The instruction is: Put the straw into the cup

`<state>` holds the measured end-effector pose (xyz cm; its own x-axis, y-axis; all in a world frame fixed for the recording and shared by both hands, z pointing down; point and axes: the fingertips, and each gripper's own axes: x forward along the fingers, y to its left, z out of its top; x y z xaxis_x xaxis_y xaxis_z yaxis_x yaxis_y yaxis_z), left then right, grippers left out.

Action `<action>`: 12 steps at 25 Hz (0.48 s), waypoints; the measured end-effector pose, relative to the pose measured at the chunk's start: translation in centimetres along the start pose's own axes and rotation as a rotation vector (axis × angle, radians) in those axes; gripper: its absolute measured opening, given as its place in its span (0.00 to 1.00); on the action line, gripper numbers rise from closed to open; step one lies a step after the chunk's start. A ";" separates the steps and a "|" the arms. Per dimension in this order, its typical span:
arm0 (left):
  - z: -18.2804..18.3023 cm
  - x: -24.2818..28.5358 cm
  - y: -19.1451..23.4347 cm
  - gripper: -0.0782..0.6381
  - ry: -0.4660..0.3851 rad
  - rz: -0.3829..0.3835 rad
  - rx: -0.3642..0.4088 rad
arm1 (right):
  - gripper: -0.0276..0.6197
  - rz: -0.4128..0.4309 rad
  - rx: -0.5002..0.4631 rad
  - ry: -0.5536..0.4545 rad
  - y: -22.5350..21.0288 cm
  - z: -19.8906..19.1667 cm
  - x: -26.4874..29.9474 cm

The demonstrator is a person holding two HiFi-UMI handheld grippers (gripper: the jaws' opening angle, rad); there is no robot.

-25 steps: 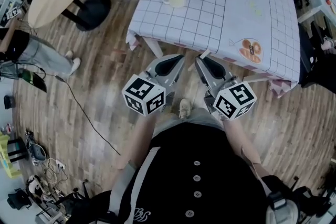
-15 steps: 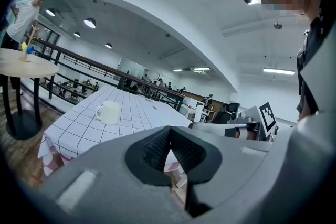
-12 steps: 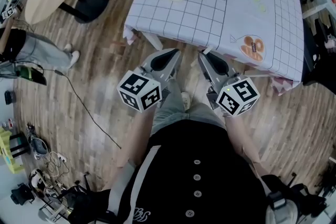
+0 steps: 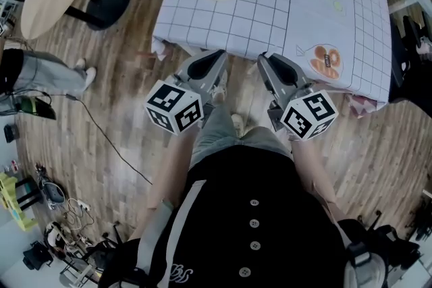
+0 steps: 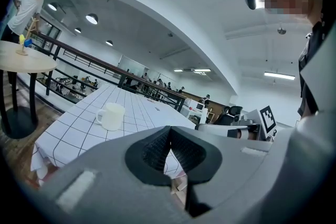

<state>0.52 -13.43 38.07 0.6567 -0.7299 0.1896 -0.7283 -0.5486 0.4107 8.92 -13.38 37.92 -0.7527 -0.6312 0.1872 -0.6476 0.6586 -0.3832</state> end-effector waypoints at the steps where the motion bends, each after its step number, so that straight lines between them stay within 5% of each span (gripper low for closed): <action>1: 0.0 0.4 0.4 0.11 0.007 -0.005 -0.002 | 0.11 -0.005 0.001 0.001 -0.4 0.2 0.4; 12: 2.1 5.2 5.3 0.11 0.081 -0.076 0.007 | 0.11 -0.033 0.005 -0.003 -4.1 3.6 7.8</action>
<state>-0.30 -21.01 39.38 0.7238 -0.6508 0.2294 -0.6766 -0.6042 0.4208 6.15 -22.53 37.67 -0.7306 -0.6537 0.1973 -0.6716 0.6355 -0.3809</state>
